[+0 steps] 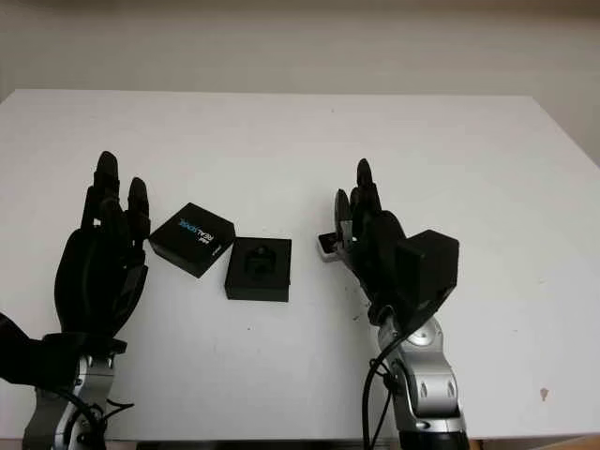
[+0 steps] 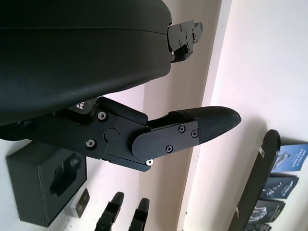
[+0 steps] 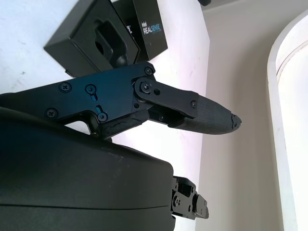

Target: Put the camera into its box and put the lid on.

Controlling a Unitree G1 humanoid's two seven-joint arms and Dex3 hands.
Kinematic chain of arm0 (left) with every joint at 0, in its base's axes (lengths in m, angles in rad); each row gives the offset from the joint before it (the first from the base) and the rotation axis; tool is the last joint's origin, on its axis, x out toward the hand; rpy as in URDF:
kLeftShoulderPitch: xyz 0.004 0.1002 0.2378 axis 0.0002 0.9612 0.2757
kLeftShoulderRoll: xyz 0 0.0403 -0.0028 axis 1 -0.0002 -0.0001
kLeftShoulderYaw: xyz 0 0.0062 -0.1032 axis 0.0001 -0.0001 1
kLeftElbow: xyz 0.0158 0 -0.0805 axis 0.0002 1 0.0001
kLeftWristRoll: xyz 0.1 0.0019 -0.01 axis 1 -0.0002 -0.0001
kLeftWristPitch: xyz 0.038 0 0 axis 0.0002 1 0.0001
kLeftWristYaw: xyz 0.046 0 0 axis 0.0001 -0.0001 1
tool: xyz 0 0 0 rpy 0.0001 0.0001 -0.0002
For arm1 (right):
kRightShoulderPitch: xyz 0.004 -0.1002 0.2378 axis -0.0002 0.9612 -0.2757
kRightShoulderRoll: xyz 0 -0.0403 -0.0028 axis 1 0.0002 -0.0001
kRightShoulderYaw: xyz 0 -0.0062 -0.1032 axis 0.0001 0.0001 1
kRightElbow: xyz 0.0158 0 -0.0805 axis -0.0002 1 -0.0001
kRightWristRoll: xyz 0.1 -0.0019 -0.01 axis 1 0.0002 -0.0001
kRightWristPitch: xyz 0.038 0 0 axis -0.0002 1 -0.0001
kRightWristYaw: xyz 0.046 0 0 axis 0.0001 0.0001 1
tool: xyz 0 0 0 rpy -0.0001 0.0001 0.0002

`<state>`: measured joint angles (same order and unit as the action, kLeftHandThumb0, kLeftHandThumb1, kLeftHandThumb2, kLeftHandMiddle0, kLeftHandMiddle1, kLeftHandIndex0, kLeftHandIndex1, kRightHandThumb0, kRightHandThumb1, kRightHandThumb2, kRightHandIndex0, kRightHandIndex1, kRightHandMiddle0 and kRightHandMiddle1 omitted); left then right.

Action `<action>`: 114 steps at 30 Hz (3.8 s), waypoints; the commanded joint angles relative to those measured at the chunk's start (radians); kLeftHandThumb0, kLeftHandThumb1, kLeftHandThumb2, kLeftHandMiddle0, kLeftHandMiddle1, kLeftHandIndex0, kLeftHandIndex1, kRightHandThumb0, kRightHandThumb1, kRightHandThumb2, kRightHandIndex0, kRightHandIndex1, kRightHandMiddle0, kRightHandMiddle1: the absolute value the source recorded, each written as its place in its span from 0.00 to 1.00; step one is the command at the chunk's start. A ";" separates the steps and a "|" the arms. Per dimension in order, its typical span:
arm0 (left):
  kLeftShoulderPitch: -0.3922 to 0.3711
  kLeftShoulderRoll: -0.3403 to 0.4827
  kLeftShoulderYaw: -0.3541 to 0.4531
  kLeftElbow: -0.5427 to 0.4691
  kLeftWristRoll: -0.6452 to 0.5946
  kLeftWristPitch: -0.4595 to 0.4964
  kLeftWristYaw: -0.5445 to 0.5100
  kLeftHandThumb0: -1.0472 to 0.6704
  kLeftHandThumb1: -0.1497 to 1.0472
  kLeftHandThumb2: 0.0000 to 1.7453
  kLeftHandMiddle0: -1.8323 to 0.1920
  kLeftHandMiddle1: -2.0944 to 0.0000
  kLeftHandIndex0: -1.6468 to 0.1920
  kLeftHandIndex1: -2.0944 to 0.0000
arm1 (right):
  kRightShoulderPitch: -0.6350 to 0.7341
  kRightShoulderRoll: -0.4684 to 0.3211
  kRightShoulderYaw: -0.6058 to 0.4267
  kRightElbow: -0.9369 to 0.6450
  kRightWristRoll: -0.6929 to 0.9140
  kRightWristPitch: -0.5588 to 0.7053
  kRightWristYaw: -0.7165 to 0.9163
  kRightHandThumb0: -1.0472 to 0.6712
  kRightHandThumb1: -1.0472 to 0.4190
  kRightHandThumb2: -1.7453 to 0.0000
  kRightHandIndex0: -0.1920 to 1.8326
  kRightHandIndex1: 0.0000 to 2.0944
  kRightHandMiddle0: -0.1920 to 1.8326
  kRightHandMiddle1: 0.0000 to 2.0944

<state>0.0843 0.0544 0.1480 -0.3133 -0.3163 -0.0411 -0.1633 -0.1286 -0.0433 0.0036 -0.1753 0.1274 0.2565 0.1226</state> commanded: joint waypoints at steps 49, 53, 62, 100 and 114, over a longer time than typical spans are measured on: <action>0.006 0.043 -0.001 -0.081 -0.011 0.087 0.004 0.20 1.00 0.38 1.00 1.00 1.00 1.00 | -0.328 -0.530 0.207 0.441 -0.632 -0.449 0.167 0.31 0.20 0.97 0.32 0.11 0.32 0.08; 0.009 0.040 -0.003 -0.080 -0.009 0.084 0.007 0.20 1.00 0.38 1.00 1.00 1.00 1.00 | -0.342 -0.521 0.219 0.473 -0.652 -0.445 0.158 0.33 0.20 0.97 0.33 0.12 0.33 0.08; 0.013 0.043 -0.002 -0.079 -0.008 0.087 0.009 0.19 1.00 0.38 1.00 1.00 1.00 1.00 | -0.393 -0.506 0.238 0.565 -0.677 -0.487 0.100 0.34 0.18 0.97 0.33 0.19 0.36 0.10; 0.007 0.047 0.023 -0.101 -0.017 0.094 0.032 0.21 1.00 0.37 1.00 1.00 1.00 1.00 | -0.450 -0.528 0.314 0.677 -0.776 -0.599 0.042 0.37 0.16 0.97 0.23 0.52 0.33 0.35; 0.010 0.047 0.024 -0.099 -0.018 0.092 0.024 0.20 1.00 0.36 1.00 0.99 1.00 1.00 | -0.473 -0.558 0.361 0.703 -0.905 -0.634 -0.067 0.38 0.13 0.97 0.17 0.74 0.34 0.41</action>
<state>0.0952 0.1020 0.1695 -0.3915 -0.3321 0.0571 -0.1385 -0.5954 -0.5839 0.3537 0.5120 -0.7696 -0.3746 0.0571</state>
